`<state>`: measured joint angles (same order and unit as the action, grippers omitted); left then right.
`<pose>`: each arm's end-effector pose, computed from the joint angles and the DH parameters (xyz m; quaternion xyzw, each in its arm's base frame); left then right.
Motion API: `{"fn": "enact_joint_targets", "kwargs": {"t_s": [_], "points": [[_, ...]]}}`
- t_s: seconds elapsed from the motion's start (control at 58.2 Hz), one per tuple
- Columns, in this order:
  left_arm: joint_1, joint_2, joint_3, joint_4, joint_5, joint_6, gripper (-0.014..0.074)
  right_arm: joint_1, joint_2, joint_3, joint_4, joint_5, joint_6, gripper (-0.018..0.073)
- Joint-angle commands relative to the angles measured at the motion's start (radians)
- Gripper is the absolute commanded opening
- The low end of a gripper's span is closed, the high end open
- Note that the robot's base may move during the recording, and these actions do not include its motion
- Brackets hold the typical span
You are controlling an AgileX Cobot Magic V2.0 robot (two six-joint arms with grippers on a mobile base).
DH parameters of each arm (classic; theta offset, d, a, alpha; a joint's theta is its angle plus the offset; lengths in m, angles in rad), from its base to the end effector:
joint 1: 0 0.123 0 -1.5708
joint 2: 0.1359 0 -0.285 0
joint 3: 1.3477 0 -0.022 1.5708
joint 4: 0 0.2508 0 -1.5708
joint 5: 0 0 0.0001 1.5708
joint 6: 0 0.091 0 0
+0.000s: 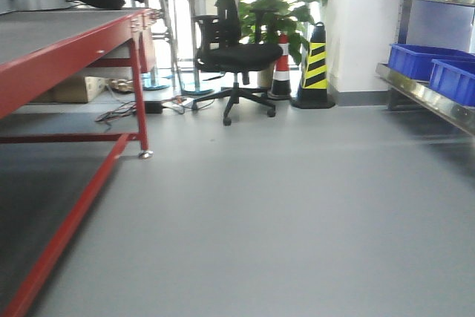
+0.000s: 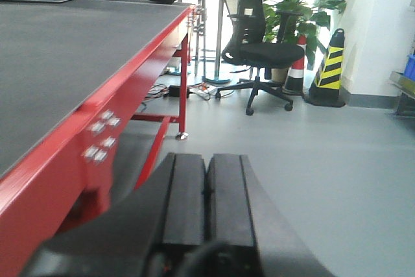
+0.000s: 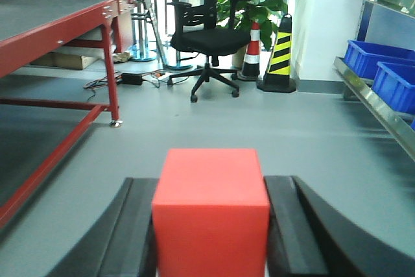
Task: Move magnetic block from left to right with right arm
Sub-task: 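Drive the base away from the table holding the cube in the right gripper, then turn the base past the chair toward the other carpeted table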
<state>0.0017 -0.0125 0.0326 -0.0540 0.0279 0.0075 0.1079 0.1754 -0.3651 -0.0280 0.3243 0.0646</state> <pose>0.0569 0.0000 0.2003 -0.0162 0.6929 -0.0167 0.7206 0.0546 0.0051 0.2956 -0.0222 0.7233 0.0471 0.6886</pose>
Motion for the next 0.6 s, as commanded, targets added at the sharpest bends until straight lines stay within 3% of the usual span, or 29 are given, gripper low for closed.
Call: {"fn": "enact_joint_targets", "kwargs": {"t_s": [0.0,0.584], "points": [[-0.004,-0.011,0.008,-0.003,-0.084,-0.007,-0.0126,-0.006,0.014,-0.029,-0.009,-0.083,-0.007,0.0361],[-0.004,-0.010,0.008,-0.003,-0.084,-0.007,-0.0126,-0.006,0.014,-0.029,-0.009,-0.083,-0.007,0.0361]]}}
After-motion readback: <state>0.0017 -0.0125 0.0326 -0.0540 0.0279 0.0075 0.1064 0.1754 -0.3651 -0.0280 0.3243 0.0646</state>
